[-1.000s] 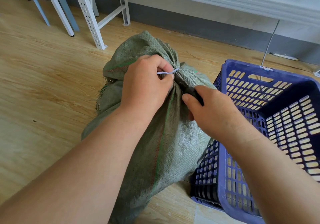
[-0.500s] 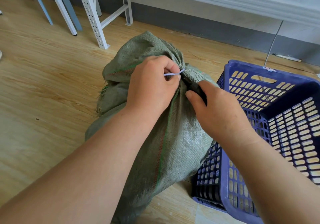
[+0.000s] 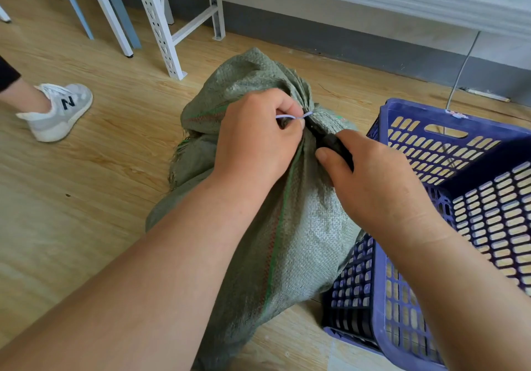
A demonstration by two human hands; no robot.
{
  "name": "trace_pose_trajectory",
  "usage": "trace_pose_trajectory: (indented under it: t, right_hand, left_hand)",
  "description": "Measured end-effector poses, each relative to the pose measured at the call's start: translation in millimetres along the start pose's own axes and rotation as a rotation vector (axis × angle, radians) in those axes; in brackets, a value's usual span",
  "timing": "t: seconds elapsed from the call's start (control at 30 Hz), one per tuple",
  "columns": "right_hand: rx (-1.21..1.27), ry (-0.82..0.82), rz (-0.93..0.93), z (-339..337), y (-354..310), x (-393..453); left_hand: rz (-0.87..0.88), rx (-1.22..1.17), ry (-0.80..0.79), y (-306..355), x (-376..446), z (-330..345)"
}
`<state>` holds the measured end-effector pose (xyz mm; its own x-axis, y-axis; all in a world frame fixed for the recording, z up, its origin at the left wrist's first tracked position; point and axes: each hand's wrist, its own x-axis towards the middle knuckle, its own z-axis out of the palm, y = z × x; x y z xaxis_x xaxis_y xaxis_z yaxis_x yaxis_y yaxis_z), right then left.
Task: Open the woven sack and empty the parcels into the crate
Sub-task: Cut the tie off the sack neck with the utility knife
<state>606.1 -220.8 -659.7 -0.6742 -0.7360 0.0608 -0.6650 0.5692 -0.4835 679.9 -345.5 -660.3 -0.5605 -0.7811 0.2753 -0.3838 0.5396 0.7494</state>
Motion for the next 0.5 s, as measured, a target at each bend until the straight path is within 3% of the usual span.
trace_pose_trajectory:
  t: [0.3, 0.5]
  right_hand:
    - [-0.016, 0.013, 0.046, 1.0, 4.7, 2.4]
    - [0.03, 0.014, 0.024, 4.7, 1.1, -1.5]
  left_hand:
    - [0.063, 0.039, -0.018, 1.9, -5.1, 9.6]
    - [0.011, 0.004, 0.037, -2.1, 2.0, 1.7]
